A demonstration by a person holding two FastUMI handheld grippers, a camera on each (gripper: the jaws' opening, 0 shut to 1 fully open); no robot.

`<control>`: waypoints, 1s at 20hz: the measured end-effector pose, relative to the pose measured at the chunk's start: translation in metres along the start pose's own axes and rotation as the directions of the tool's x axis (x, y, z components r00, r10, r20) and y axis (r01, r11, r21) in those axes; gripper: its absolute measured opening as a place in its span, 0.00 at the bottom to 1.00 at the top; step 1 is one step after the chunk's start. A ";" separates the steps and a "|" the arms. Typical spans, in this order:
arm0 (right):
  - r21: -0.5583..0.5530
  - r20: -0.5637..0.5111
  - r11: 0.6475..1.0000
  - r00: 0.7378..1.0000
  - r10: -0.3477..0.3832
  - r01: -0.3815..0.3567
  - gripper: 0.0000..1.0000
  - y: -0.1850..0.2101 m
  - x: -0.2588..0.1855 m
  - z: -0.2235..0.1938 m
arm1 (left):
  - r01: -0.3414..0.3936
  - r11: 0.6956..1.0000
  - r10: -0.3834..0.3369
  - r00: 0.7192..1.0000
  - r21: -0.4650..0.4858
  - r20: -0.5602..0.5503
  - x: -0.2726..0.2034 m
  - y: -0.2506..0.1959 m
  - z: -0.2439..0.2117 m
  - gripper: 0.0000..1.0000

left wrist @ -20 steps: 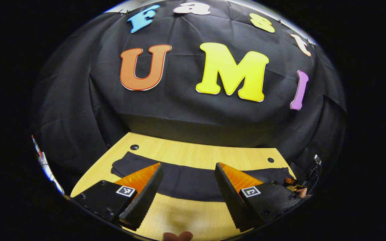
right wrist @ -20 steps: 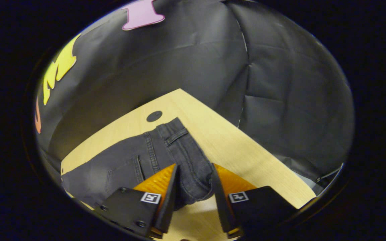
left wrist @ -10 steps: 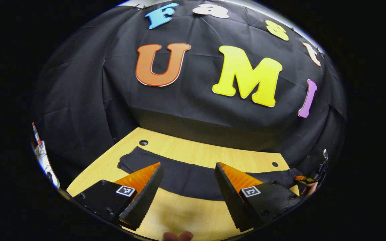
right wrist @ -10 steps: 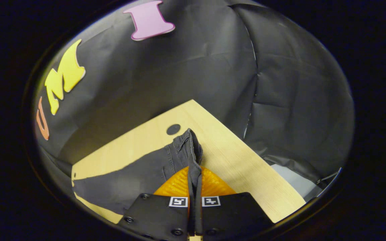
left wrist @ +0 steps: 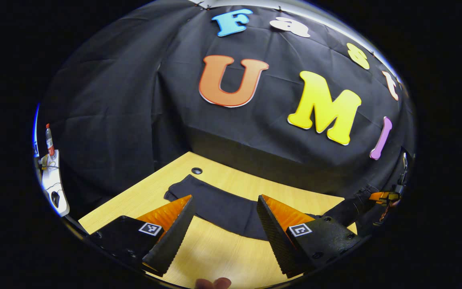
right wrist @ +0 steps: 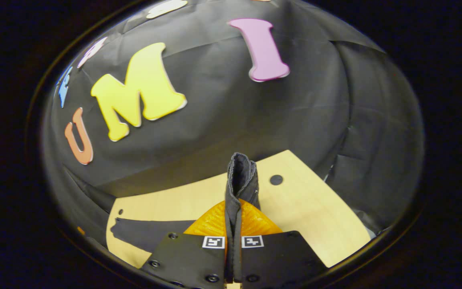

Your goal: Grasp the waist and the cuffs of the jeans and fold them to make the two legs overlap; first hold the waist and fold one-third of the jeans toward the cuffs, then hold the cuffs and fold the remaining one-third in the same direction to finish folding.

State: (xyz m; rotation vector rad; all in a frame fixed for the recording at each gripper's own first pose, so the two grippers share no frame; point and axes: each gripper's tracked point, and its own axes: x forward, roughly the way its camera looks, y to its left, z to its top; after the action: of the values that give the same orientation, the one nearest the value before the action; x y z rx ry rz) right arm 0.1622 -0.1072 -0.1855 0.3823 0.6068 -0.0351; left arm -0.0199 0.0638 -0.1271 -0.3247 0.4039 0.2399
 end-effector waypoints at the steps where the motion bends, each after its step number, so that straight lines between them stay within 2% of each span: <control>1: -0.011 -0.001 1.000 1.000 0.026 -0.026 0.05 0.032 0.000 -0.004 | -0.008 1.000 0.008 1.000 0.001 -0.002 -0.002 0.009 -0.003 0.99; 6: -0.121 -0.056 0.981 0.988 0.146 -0.152 0.01 0.164 0.015 -0.054 | -0.045 0.999 0.045 0.999 -0.008 0.012 -0.020 0.059 -0.003 0.99; 9: -0.198 -0.126 0.963 0.979 0.163 -0.186 0.01 0.216 0.039 -0.113 | -0.072 0.996 0.072 0.997 -0.046 0.017 -0.030 0.087 -0.005 0.99; 12: -0.302 -0.203 0.933 0.969 0.139 -0.197 0.01 0.248 0.069 -0.185 | -0.116 0.990 0.116 0.993 -0.083 -0.002 -0.034 0.118 -0.015 0.99; 15: -0.406 -0.263 0.895 0.962 0.078 -0.184 0.00 0.260 0.101 -0.257 | -0.151 0.981 0.149 0.988 -0.119 -0.027 -0.035 0.141 -0.029 0.99; 20: -0.536 -0.283 0.834 0.959 -0.033 -0.130 0.01 0.261 0.130 -0.308 | -0.188 0.961 0.181 0.982 -0.205 -0.052 -0.032 0.169 -0.042 0.99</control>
State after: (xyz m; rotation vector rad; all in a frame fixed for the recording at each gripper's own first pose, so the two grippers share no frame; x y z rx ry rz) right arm 0.1373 0.2568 -0.4024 -0.1685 0.8566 0.2473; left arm -0.1115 0.1992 -0.1938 -0.4991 0.4431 0.4623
